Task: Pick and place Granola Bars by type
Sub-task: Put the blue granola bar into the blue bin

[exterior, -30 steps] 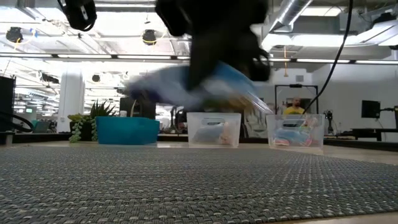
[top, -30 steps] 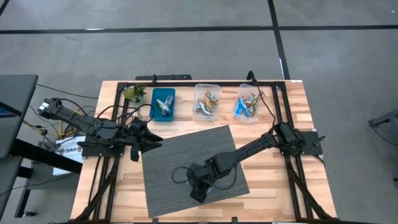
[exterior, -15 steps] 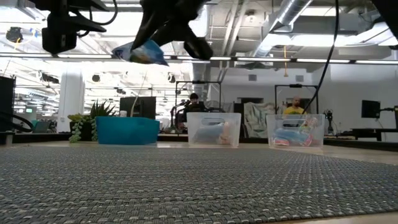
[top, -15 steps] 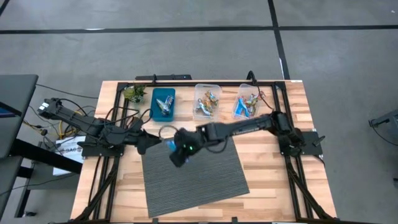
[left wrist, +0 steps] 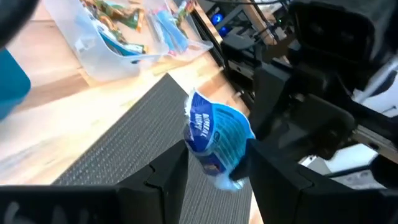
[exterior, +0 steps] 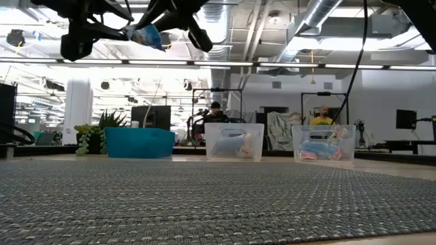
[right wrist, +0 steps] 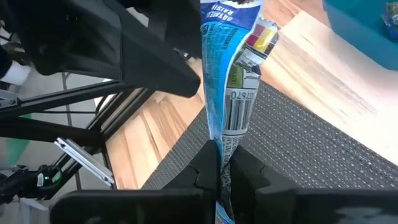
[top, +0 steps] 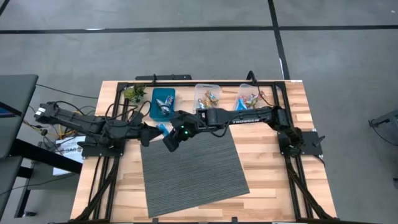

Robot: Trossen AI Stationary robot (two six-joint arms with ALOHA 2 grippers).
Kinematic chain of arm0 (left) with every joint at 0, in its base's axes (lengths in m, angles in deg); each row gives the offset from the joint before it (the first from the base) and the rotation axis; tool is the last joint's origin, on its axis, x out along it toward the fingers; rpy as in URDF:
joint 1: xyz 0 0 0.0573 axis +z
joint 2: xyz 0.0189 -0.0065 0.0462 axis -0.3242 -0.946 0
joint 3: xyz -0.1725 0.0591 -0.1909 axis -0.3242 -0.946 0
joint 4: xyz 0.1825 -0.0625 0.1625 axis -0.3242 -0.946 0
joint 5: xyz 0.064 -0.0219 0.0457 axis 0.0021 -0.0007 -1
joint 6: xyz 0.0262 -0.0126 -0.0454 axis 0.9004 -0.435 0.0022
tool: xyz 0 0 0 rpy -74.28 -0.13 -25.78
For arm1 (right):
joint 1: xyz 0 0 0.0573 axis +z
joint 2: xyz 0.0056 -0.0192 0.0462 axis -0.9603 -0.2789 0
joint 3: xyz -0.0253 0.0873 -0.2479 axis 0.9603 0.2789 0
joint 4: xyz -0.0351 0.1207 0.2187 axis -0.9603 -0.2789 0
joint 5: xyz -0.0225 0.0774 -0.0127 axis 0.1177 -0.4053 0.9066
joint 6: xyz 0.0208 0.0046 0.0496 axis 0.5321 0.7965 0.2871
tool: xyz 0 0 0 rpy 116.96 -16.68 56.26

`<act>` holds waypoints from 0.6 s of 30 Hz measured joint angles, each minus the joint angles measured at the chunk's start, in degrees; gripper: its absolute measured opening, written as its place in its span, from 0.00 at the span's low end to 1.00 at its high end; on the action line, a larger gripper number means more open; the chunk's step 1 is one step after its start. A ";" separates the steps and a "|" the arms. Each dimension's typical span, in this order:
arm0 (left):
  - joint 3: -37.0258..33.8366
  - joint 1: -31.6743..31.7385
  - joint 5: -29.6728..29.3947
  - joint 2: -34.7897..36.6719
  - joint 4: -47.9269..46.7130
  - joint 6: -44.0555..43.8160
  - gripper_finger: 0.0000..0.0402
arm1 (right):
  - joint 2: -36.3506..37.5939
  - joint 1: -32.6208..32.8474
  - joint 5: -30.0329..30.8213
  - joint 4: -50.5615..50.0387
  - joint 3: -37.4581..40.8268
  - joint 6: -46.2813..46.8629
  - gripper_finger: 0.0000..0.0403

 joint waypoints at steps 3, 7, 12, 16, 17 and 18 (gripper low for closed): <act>0.00 1.90 0.36 -0.29 0.26 0.32 0.38 | 0.00 -0.51 -0.06 0.41 -0.04 -0.09 0.02; 0.00 4.25 1.32 -0.58 1.05 1.79 0.38 | 0.00 -0.53 -0.06 2.88 -0.04 -0.39 0.03; -0.07 6.64 3.94 -1.69 4.44 4.39 0.34 | 0.00 -0.79 -0.06 3.54 -0.04 -0.43 0.03; -0.07 7.53 4.99 -2.87 5.77 5.67 0.23 | -0.02 -1.01 -0.08 3.26 -0.04 -0.52 0.03; -0.07 7.53 4.96 -3.12 6.32 6.23 0.20 | -0.02 -1.06 -0.08 3.31 -0.04 -0.52 0.03; -0.07 7.51 4.88 -3.33 6.78 6.52 0.16 | 0.01 -1.12 -0.10 3.32 -0.04 -0.52 0.03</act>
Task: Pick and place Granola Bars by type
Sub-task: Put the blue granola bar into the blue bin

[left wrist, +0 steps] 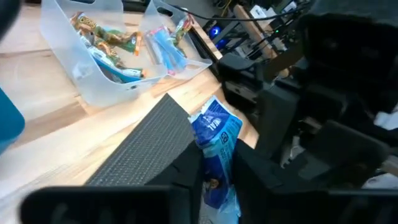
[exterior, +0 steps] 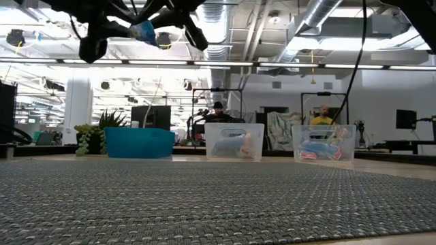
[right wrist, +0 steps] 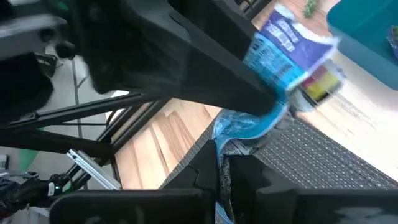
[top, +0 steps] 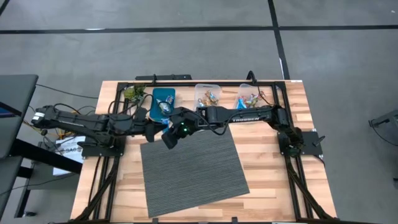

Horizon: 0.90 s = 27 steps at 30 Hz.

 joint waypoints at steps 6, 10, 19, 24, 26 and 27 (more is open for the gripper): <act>0.00 0.32 -3.00 -0.08 -0.64 2.80 0.04 | -0.01 -0.34 0.34 -1.98 -0.06 -0.68 0.06; 0.00 4.00 -4.67 -0.14 -3.10 4.22 0.05 | 0.01 -0.82 1.67 -7.77 -0.15 -1.99 0.14; 0.00 20.04 -9.53 -0.06 -3.99 16.01 0.04 | 0.68 -0.56 6.83 -26.76 0.02 -1.99 0.32; 0.04 27.84 -7.83 -1.32 -2.31 23.01 0.12 | 2.56 1.27 10.10 -27.79 -0.07 -1.97 0.36; 0.15 30.11 -4.88 -2.27 -1.41 24.12 0.16 | 3.23 2.09 11.14 -27.97 -0.02 -2.21 0.37; 0.13 31.04 -3.00 -2.79 -2.00 24.32 0.17 | 3.52 2.37 11.98 -27.46 -0.02 -2.23 0.37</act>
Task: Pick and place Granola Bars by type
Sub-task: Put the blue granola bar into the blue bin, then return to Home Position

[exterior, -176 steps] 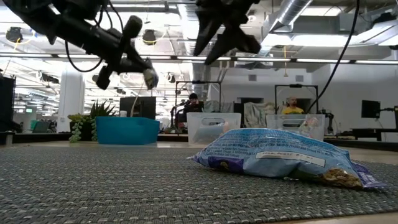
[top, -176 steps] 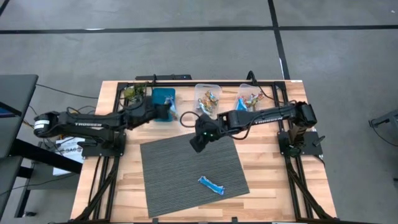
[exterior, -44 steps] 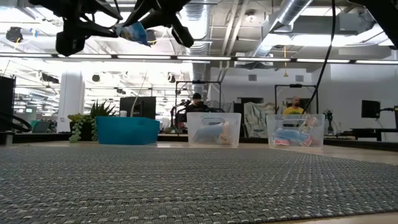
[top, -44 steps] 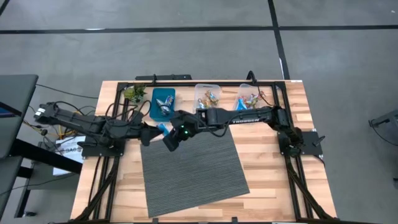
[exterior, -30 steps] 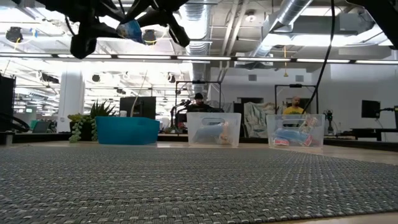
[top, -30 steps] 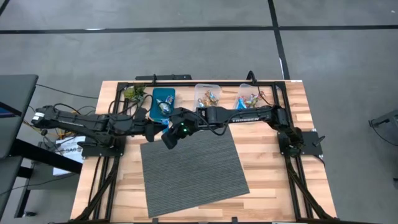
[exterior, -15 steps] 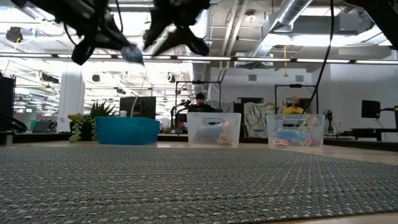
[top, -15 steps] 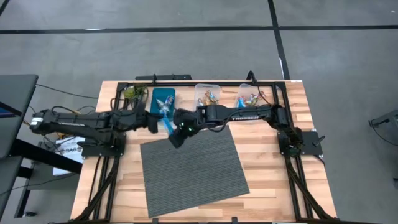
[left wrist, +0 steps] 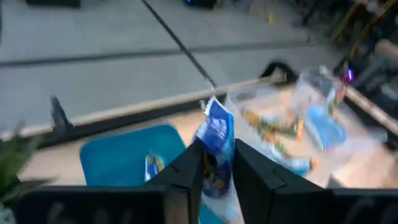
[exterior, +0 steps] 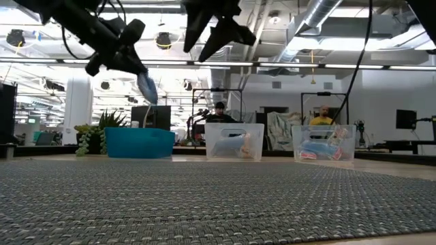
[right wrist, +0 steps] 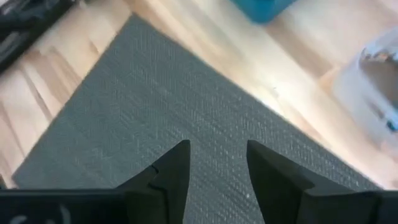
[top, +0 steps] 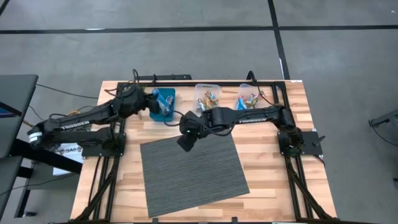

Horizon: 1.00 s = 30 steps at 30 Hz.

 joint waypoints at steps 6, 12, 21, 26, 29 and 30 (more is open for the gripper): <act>-0.05 2.63 6.93 -3.29 0.00 0.05 0.29 | 2.43 1.67 5.18 -1.52 0.02 -0.43 0.38; -0.05 2.64 7.03 -3.68 0.74 -0.77 0.37 | 3.57 4.19 10.23 -6.23 0.06 -2.93 0.38; -0.05 2.62 7.04 -3.20 1.96 -6.04 0.39 | 4.65 9.82 14.23 -8.91 0.65 -12.80 0.38; -0.06 2.58 8.30 -3.22 2.30 -10.95 0.39 | 11.80 12.56 14.23 -5.22 10.77 -17.77 0.36; -0.09 2.42 12.84 -3.22 5.25 -7.83 0.39 | 21.80 13.91 13.62 1.49 24.58 -17.75 0.35; -0.07 2.11 15.36 -3.22 7.44 -5.67 0.39 | 25.97 14.32 13.50 5.05 29.85 -17.03 0.35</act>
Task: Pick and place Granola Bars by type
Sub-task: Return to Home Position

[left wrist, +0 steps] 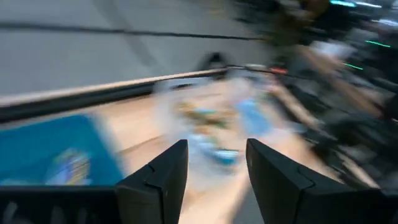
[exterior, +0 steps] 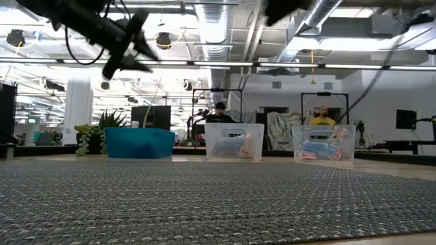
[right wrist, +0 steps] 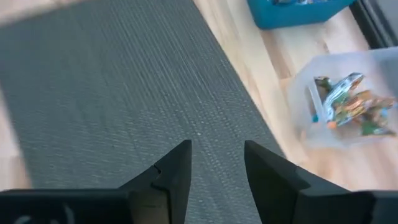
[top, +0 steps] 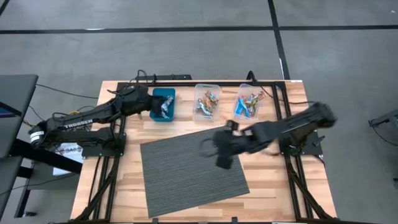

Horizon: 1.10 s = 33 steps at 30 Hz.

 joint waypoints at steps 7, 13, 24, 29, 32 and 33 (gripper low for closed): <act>0.00 -3.29 14.56 -0.51 20.03 8.27 0.39 | 29.47 2.31 -3.21 28.83 35.18 5.03 0.34; 0.00 -8.92 15.27 -0.54 24.85 8.22 0.39 | 47.42 3.50 -6.55 35.65 50.32 5.34 0.33; 0.00 -26.01 -4.22 -0.55 33.05 9.48 0.39 | 66.51 0.79 -15.08 48.98 70.28 2.92 0.33; 0.82 -31.56 -10.89 -0.55 32.58 9.20 0.39 | 74.48 0.84 -15.58 58.21 77.35 0.65 0.31; 1.95 -33.81 -13.79 -0.55 32.49 9.71 0.39 | 79.20 0.80 -15.56 62.18 80.22 -1.50 0.29; 2.34 -34.32 -14.67 -0.52 32.46 10.14 0.39 | 80.70 0.80 -15.56 62.30 80.74 -1.70 0.29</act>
